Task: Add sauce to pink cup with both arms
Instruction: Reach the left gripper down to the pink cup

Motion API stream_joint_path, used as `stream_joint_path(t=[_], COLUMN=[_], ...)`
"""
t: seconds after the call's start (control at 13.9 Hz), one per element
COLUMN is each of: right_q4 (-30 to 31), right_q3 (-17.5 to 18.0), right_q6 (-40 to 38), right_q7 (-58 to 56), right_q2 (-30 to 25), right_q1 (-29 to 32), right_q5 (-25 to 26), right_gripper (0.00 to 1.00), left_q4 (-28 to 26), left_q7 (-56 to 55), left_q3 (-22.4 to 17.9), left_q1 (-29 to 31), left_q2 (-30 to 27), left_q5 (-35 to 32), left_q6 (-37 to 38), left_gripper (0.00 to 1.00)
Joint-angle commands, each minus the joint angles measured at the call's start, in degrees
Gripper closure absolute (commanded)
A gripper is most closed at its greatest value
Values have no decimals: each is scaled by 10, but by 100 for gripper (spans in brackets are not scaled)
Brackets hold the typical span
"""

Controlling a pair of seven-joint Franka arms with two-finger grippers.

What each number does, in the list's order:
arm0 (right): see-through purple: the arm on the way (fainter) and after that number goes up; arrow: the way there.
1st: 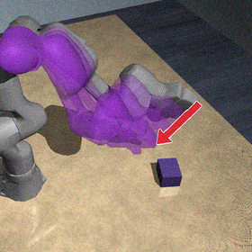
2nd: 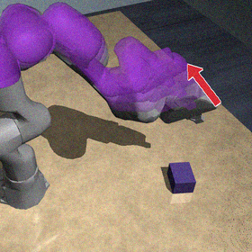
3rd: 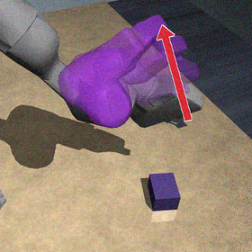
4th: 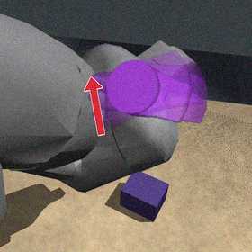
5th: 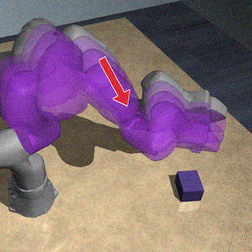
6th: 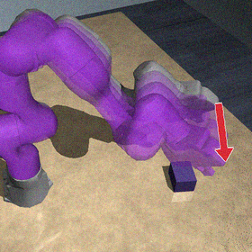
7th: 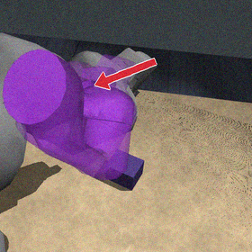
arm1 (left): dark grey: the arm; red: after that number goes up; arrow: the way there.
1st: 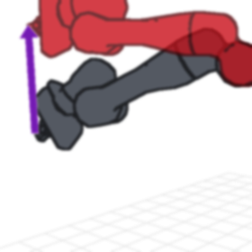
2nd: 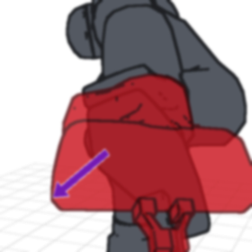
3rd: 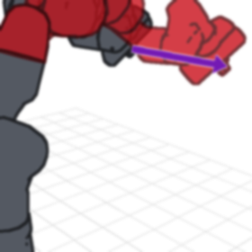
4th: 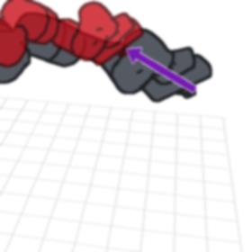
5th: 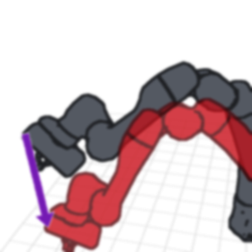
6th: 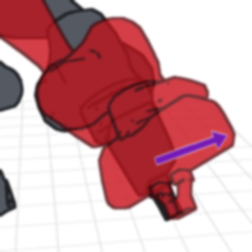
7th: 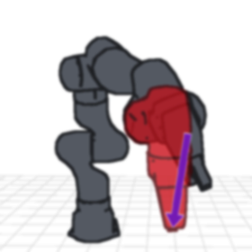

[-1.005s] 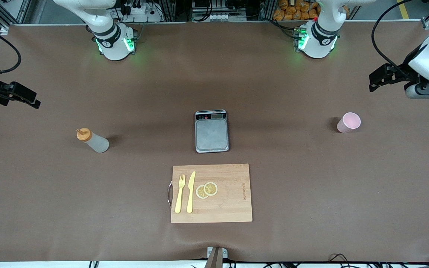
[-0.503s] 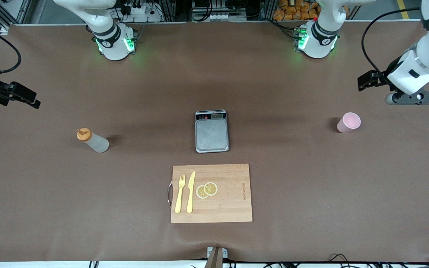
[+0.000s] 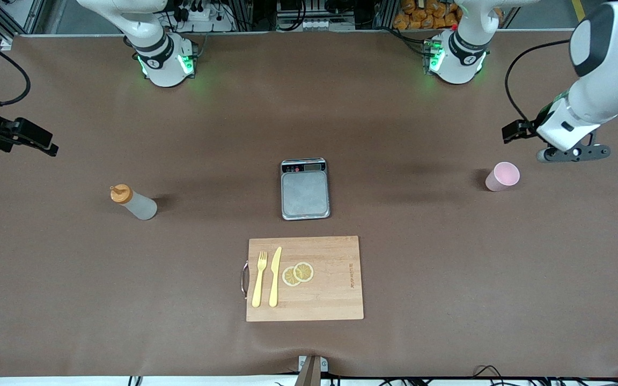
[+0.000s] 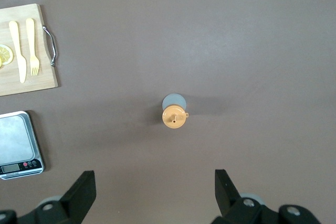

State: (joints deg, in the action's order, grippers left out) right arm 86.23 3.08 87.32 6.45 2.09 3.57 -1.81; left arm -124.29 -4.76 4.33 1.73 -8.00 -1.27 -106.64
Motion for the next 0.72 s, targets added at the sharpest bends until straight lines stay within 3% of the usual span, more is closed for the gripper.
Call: stream_joint_path(t=[0.0,0.14,0.65], right_q4=[-4,-5,-5], right_q3=[6,6,6], right_q6=[-4,-3,-2], right_q7=[6,6,6], right_q2=[2,3,3], right_q1=[9,9,10], right_q5=[-8,-8,-8], right_gripper=[0,0,0], left_q4=[-18,-19,-40], left_q7=[-1,1,5], left_q3=[4,7,8], left_q1=[24,45,59], left_q2=[40,72,141], left_q5=[-22,-61,-64], left_q6=[-59,-87,-158], left_gripper=[0,0,0])
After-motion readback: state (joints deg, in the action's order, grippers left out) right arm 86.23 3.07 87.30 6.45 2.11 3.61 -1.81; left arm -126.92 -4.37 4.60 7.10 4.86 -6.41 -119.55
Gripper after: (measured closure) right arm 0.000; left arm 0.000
